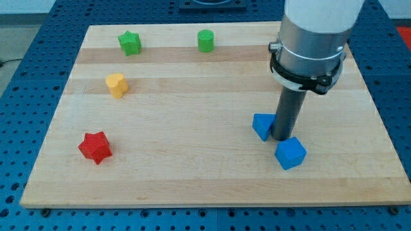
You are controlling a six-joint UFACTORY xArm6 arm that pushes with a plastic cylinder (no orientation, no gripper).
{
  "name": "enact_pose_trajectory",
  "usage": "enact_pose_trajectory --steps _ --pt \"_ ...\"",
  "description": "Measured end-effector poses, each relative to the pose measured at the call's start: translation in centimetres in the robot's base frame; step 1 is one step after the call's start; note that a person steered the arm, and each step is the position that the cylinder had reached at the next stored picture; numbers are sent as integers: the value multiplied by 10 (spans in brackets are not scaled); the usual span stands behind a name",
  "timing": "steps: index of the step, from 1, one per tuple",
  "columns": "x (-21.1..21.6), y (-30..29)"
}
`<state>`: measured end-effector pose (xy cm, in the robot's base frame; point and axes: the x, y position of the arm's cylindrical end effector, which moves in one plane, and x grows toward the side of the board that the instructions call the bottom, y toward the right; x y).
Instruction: Place the blue blocks in a horizontal line
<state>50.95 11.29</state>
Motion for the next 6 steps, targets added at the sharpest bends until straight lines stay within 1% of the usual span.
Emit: enact_pose_trajectory --steps 1,2,3,4,6 --pt "-14 1" --pt "-28 -13" --pt "-28 -59" --pt "-28 -84" --pt "-28 -96"
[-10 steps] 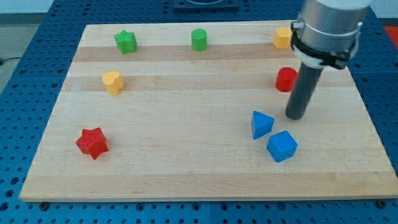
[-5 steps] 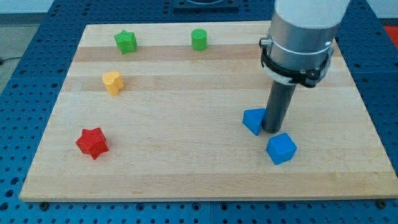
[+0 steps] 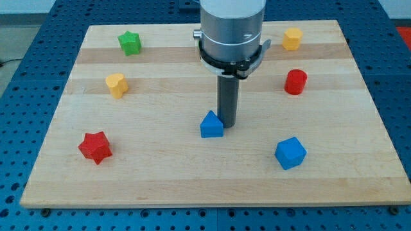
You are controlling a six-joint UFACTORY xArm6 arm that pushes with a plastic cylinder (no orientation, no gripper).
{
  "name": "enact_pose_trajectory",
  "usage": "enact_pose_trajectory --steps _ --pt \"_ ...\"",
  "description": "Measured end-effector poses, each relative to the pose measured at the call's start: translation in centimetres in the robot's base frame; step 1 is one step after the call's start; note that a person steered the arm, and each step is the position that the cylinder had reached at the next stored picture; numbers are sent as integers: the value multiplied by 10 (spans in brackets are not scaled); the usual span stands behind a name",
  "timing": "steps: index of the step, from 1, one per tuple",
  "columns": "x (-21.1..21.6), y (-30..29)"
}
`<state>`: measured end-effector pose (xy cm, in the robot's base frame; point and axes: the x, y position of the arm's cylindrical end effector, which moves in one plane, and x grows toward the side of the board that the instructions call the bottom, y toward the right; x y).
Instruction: Place the blue blocks in a horizontal line
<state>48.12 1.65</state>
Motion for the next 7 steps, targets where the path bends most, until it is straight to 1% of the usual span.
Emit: enact_pose_trajectory --steps 1,2,3,5,7 --pt "0 -10" --pt "-16 -11" --pt "-25 -30" --pt "4 -55" --pt "36 -51"
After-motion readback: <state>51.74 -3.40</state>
